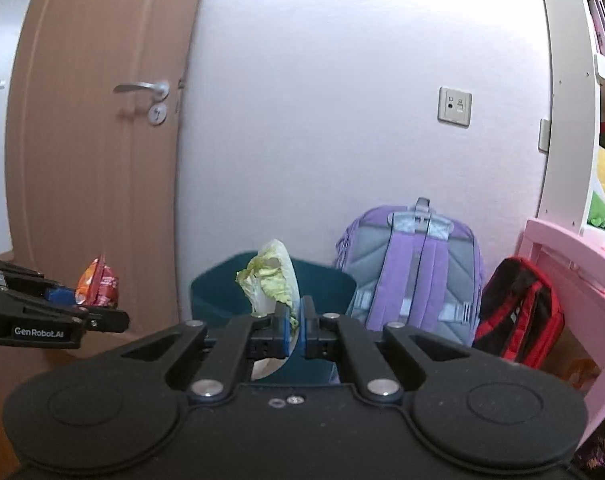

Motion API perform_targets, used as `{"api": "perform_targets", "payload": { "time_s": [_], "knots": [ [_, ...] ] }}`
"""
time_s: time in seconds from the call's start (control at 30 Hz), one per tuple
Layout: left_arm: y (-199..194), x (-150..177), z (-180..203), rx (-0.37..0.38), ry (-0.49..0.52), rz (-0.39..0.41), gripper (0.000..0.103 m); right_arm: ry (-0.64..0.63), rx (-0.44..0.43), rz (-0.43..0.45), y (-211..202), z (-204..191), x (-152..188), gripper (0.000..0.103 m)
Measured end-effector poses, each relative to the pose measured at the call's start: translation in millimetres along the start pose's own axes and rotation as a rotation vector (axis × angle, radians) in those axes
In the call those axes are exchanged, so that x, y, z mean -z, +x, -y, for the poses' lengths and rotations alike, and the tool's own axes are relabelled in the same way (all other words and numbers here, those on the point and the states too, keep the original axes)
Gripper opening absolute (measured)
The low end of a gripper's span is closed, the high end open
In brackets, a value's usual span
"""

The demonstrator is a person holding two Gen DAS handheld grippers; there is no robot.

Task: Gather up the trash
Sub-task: 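Lift and carry the wrapper and cabbage leaf up over the teal bin, then open left tool to drop wrapper while right tool drops cabbage leaf into bin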

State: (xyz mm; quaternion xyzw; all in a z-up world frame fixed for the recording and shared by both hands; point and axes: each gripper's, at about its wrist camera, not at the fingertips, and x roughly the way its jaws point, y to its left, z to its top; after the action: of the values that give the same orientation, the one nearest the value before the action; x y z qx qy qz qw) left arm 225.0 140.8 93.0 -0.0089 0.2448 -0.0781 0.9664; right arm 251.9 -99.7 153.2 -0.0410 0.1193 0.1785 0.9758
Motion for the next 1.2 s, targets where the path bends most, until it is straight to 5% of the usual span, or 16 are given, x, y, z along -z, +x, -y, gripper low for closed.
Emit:
{"api": "perform_targets", "payload": {
  "time_s": [0.2, 0.4, 0.73, 1.2],
  "knots": [
    [12, -52, 5, 0.039, -0.028, 0.022, 0.032, 0.038, 0.007, -0.023, 37, 8, -21, 0.003],
    [63, -83, 7, 0.082, -0.084, -0.034, 0.032, 0.018, 0.028, -0.069, 85, 8, -22, 0.003],
    [157, -88, -13, 0.031, -0.128, -0.139, 0.032, -0.020, 0.007, -0.222, 166, -3, 2, 0.003],
    [242, -78, -19, -0.001, -0.079, -0.288, 0.032, -0.018, -0.042, -0.404, 223, -8, 23, 0.005]
  ]
}}
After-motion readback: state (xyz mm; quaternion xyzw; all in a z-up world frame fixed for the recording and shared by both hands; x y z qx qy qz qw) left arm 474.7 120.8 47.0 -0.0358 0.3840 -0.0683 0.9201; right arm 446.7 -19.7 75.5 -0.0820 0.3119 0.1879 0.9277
